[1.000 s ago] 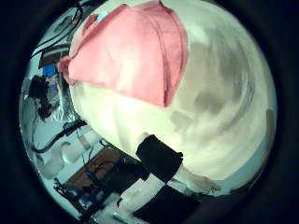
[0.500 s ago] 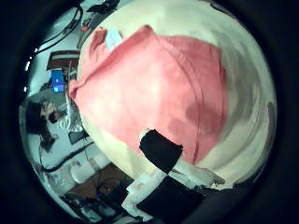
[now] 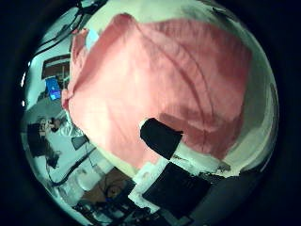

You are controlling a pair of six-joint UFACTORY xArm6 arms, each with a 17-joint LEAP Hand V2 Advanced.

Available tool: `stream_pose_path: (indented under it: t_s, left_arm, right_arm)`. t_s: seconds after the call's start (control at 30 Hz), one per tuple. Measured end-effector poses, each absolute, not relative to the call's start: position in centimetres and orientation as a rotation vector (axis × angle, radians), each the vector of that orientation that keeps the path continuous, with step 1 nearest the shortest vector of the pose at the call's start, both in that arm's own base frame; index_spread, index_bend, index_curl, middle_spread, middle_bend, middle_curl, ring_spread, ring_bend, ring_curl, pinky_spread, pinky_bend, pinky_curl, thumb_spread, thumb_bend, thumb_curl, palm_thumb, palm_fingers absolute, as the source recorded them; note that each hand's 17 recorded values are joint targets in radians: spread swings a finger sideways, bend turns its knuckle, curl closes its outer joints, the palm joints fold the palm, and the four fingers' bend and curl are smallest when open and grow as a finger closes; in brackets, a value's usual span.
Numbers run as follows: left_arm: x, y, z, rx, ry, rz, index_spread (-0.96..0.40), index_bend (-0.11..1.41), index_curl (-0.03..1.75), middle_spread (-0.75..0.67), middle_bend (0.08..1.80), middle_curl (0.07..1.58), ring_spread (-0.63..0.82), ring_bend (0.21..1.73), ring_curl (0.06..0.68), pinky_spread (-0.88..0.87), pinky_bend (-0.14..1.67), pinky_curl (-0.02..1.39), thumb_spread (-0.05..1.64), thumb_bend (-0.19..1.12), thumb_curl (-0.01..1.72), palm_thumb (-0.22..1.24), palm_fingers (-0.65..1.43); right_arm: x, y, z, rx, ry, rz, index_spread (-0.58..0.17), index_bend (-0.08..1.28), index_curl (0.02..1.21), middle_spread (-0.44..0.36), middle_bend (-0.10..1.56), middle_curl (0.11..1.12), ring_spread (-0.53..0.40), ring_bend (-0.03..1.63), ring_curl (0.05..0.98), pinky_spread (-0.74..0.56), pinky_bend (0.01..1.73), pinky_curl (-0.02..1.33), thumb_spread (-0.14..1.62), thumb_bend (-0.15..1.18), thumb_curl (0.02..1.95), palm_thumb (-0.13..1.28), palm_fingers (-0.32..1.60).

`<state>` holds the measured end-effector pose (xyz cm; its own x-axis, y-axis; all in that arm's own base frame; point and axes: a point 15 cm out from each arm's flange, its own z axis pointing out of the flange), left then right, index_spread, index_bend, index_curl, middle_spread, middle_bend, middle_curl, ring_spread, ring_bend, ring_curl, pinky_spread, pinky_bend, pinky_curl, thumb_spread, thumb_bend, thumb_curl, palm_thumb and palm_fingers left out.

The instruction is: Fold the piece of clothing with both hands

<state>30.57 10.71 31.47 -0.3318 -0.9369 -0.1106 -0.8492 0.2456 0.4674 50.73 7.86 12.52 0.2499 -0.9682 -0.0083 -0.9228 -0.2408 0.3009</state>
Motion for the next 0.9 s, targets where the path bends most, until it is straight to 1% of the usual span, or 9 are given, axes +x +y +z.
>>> stream_pose_path:
  t_s: [0.2,0.3,0.33,0.37,0.47,0.53,0.57,0.73,0.9]
  left_arm:
    - [30.7,11.1,31.4,1.694,-2.320,-0.689,-0.02,0.16,0.30,-0.08,0.28,0.42,-0.03,0.67,0.275,0.06,0.34,0.39,1.07,-0.02,0.31,0.49,0.23]
    - [30.8,11.1,31.3,1.693,-2.320,-0.689,-0.02,0.16,0.31,-0.08,0.29,0.42,-0.03,0.67,0.274,0.06,0.34,0.39,1.07,-0.02,0.31,0.49,0.23]
    - [30.8,11.1,31.3,1.693,-2.319,-0.689,-0.02,0.16,0.31,-0.08,0.29,0.43,-0.03,0.67,0.273,0.06,0.34,0.39,1.07,-0.02,0.31,0.49,0.23]
    - [30.7,11.2,31.4,1.695,-2.318,-0.689,-0.02,0.16,0.31,-0.08,0.29,0.43,-0.03,0.67,0.273,0.06,0.34,0.39,1.07,-0.02,0.31,0.49,0.23]
    - [30.7,11.3,31.5,1.699,-2.317,-0.692,-0.02,0.16,0.30,-0.08,0.29,0.43,-0.03,0.67,0.271,0.05,0.35,0.38,1.07,-0.02,0.31,0.49,0.24]
    - [30.8,11.6,31.8,1.705,-2.320,-0.698,-0.02,0.15,0.30,-0.08,0.30,0.43,-0.04,0.67,0.271,0.05,0.35,0.39,1.07,-0.02,0.31,0.49,0.24]
    - [30.8,11.6,32.0,1.709,-2.323,-0.698,-0.02,0.15,0.30,-0.08,0.30,0.43,-0.04,0.67,0.271,0.05,0.35,0.39,1.07,-0.02,0.31,0.49,0.25]
    - [30.6,11.7,32.6,1.722,-2.328,-0.694,-0.02,0.15,0.30,-0.09,0.31,0.43,-0.05,0.68,0.271,0.03,0.37,0.39,1.07,-0.02,0.31,0.49,0.25]
    - [30.4,11.9,32.7,1.724,-2.326,-0.697,-0.02,0.16,0.30,-0.09,0.31,0.43,-0.06,0.69,0.271,0.02,0.38,0.39,1.07,-0.02,0.31,0.49,0.25]
  right_arm:
    - [50.0,8.6,12.3,2.286,-1.735,-0.299,-0.250,0.25,0.37,-0.040,0.48,0.45,-0.133,0.67,0.322,0.07,0.17,0.20,1.04,-0.03,0.28,0.31,0.71]
    - [49.4,8.5,12.2,2.272,-1.714,-0.313,-0.286,0.25,0.38,-0.095,0.55,0.48,-0.205,0.77,0.344,-0.01,0.20,0.18,1.03,-0.02,0.28,0.32,0.91]
    - [49.3,8.5,12.3,2.272,-1.696,-0.301,-0.306,0.27,0.40,-0.117,0.59,0.50,-0.228,0.81,0.364,-0.09,0.27,0.19,1.04,0.00,0.29,0.36,1.10]
    - [49.3,8.4,12.3,2.272,-1.686,-0.293,-0.328,0.32,0.42,-0.158,0.64,0.52,-0.245,0.84,0.377,-0.22,0.40,0.23,1.05,0.05,0.31,0.47,1.39]
    - [49.0,8.3,12.8,2.273,-1.630,-0.256,-0.352,0.45,0.49,-0.199,0.76,0.57,-0.261,0.92,0.432,-0.40,0.63,0.31,1.06,0.06,0.34,0.57,1.46]
    - [48.1,8.3,12.9,2.253,-1.594,-0.269,-0.358,0.49,0.52,-0.206,0.79,0.58,-0.264,0.96,0.447,-0.43,0.67,0.33,1.06,0.05,0.35,0.59,1.44]
    - [47.7,8.3,12.9,2.243,-1.582,-0.278,-0.352,0.58,0.55,-0.204,0.85,0.60,-0.258,0.99,0.462,-0.44,0.75,0.36,1.04,0.08,0.37,0.68,1.51]
    - [46.2,7.6,14.6,2.211,-1.548,-0.314,-0.335,0.82,0.68,-0.192,1.04,0.69,-0.245,1.15,0.537,-0.41,1.05,0.49,1.00,0.14,0.45,0.91,1.39]
    - [45.9,6.4,17.1,2.221,-1.588,-0.292,-0.306,0.99,0.76,-0.174,1.18,0.75,-0.233,1.26,0.601,-0.34,1.22,0.59,0.98,0.16,0.52,1.03,1.25]
